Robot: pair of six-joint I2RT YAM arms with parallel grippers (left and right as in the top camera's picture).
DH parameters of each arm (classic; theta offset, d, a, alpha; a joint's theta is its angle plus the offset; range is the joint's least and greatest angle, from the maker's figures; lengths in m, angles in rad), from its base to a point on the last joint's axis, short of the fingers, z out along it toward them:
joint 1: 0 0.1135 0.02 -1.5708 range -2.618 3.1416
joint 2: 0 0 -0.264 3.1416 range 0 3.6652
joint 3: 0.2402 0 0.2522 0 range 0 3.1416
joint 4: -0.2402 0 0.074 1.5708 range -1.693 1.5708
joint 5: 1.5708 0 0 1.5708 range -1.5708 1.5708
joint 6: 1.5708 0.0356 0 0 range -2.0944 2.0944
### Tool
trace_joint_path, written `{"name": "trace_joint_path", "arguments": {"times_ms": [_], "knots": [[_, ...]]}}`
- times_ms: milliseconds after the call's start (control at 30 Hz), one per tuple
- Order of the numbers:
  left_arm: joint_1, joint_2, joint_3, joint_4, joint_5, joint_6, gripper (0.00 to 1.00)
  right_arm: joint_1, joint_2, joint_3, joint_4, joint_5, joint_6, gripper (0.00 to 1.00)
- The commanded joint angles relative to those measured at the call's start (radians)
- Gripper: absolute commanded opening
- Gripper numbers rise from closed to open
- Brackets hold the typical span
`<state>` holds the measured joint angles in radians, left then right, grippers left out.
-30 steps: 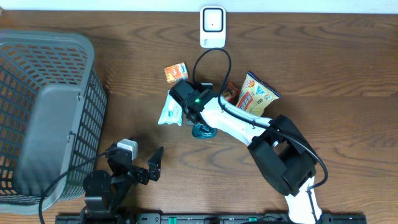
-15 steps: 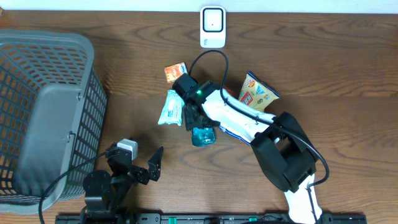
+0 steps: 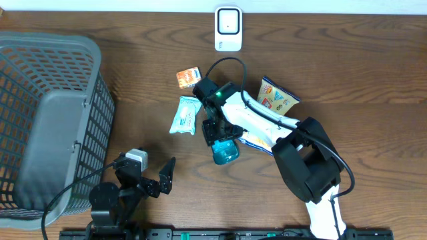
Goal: Scan the item barcode
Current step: 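Close the right gripper around the Listerine bottle neck, then lift the Listerine bottle off the table with the right gripper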
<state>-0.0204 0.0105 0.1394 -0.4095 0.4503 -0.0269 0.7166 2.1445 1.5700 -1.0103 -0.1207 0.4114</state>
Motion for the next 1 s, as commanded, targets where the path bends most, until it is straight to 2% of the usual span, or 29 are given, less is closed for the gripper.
{"name": "trace_joint_path", "arguments": {"times_ms": [0,167,233,433,633,667,700,767,800,967], "knots": [[0.003,-0.006,-0.015,-0.020,0.010,-0.005,0.99,0.011,0.019,0.007,-0.005,-0.043,-0.035,0.11],[0.003,-0.006,-0.015,-0.020,0.010,-0.005,0.99,-0.010,0.019,0.057,-0.084,-0.013,-0.035,0.06],[0.003,-0.006,-0.015,-0.020,0.010,-0.005,0.99,-0.019,0.019,0.108,-0.154,0.059,-0.034,0.02],[0.003,-0.006,-0.015,-0.020,0.010,-0.005,0.99,-0.017,0.019,0.231,-0.311,0.301,0.031,0.01],[0.003,-0.006,-0.015,-0.020,0.010,-0.005,0.99,0.013,0.019,0.234,-0.297,0.334,0.063,0.02],[0.003,-0.006,-0.015,-0.020,0.010,-0.005,0.99,0.019,0.019,0.234,-0.292,0.333,0.063,0.04],[0.003,-0.006,-0.015,-0.020,0.010,-0.005,1.00,0.026,0.019,0.234,-0.285,0.333,0.063,0.11],[0.003,-0.006,-0.015,-0.020,0.010,-0.005,0.99,0.037,0.019,0.234,-0.274,0.333,0.063,0.33],[0.003,-0.006,-0.015,-0.020,0.010,-0.005,0.99,0.043,0.019,0.234,-0.268,0.332,0.063,0.37],[0.003,-0.006,-0.015,-0.020,0.010,-0.005,0.99,0.079,0.019,0.233,-0.272,0.369,0.062,0.41]]}}
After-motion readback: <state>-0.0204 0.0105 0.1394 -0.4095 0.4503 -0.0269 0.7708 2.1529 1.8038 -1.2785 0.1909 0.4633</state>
